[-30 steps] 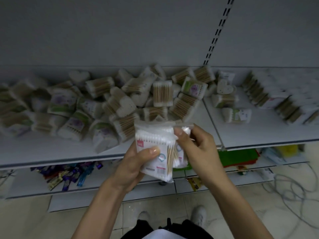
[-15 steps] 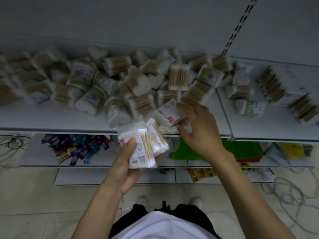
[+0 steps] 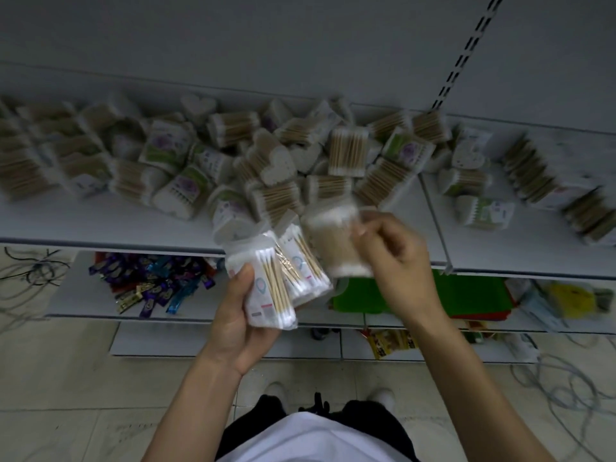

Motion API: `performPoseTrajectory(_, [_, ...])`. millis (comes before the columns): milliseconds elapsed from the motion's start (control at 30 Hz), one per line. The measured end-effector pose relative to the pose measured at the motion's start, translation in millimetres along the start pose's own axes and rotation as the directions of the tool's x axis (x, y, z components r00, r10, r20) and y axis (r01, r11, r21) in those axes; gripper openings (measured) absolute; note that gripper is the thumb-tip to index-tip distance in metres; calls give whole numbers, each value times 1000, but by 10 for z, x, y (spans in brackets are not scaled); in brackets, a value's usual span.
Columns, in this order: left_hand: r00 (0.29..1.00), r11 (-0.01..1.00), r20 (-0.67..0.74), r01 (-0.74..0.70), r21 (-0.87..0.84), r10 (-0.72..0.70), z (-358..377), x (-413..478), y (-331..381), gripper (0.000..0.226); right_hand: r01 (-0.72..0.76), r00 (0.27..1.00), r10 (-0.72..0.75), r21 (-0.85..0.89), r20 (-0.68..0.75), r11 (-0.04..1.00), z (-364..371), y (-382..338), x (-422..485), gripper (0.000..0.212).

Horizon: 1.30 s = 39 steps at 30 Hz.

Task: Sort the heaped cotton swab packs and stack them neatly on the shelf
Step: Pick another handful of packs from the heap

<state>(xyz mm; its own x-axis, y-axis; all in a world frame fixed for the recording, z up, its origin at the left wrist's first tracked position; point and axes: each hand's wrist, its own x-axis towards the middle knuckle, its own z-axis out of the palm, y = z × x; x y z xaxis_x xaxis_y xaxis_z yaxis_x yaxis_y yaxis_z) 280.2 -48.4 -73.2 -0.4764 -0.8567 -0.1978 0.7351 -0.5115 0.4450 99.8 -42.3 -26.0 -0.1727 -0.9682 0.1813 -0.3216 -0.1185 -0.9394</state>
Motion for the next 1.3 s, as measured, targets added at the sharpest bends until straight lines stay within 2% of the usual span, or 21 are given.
performPoseTrajectory(67, [996, 999, 89, 17, -34, -14, 14, -7, 13, 77, -54, 992, 38, 140, 118, 989, 80, -92, -162, 21])
performPoseTrajectory(167, [991, 1000, 133, 18, -18, -16, -15, -42, 43, 66, -196, 970, 133, 330, 203, 924, 90, -155, -264, 17])
performPoseTrajectory(233, [981, 1000, 193, 21, 11, -23, -20, -57, 41, 58, -365, 922, 261, 418, 285, 832, 70, -122, -281, 16])
performPoseTrajectory(300, [983, 999, 181, 21, 27, -25, -8, -55, 8, 60, -487, 871, 356, 510, 337, 709, 57, -80, -305, 23])
performPoseTrajectory(400, [994, 999, 107, 15, 38, -19, 3, -55, -45, 70, -535, 844, 370, 651, 388, 538, 34, -35, -355, 29])
performPoseTrajectory(467, [993, 998, 109, 54, 6, -55, -9, -36, -64, 71, -551, 835, 390, 609, 389, 571, 3, -1, -377, 27])
performPoseTrajectory(567, [974, 991, 195, 123, -45, -112, -51, -26, -67, 63, -596, 801, 407, 523, 438, 609, -63, 28, -374, 52])
performPoseTrajectory(633, [984, 996, 156, 84, -12, -81, -158, -17, -39, 60, -606, 795, 435, 527, 423, 595, -137, 37, -345, 47])
performPoseTrajectory(700, [983, 999, 176, 49, 13, -51, -182, -39, 5, 61, -584, 805, 512, 554, 300, 594, -193, 35, -303, 43])
performPoseTrajectory(800, [990, 998, 134, 42, 45, -47, -135, -25, 37, 82, -480, 844, 536, 392, -39, 785, -198, 53, -262, 29])
performPoseTrajectory(833, [993, 998, 102, 47, 39, -51, -93, -15, 22, 88, -450, 861, 502, 330, -89, 830, -145, 23, -268, 27])
performPoseTrajectory(967, [992, 985, 107, 44, 167, -63, 58, 8, -77, 70, -260, 961, 277, 345, 1, 902, 240, -145, -397, 23])
performPoseTrajectory(1033, [996, 977, 78, 32, 212, -49, 55, 12, -55, 69, -217, 974, 227, 331, 9, 918, 374, -137, -445, 31])
performPoseTrajectory(1100, [992, 973, 110, 31, 229, -57, 56, 2, -1, 68, -202, 978, 210, 199, -19, 959, 421, -94, -454, 40])
performPoseTrajectory(1167, [992, 985, 115, 37, 170, -57, 49, -5, 9, 70, -191, 981, 191, -11, -25, 982, 412, -71, -444, 60])
performPoseTrajectory(1200, [993, 991, 99, 48, 123, -61, 30, 11, 2, 69, -183, 983, 182, -56, -15, 982, 390, -76, -432, 68])
performPoseTrajectory(1300, [983, 994, 151, 106, 4, -106, 64, -3, 4, 59, -173, 984, 173, -8, 36, 985, 261, -157, -357, 70])
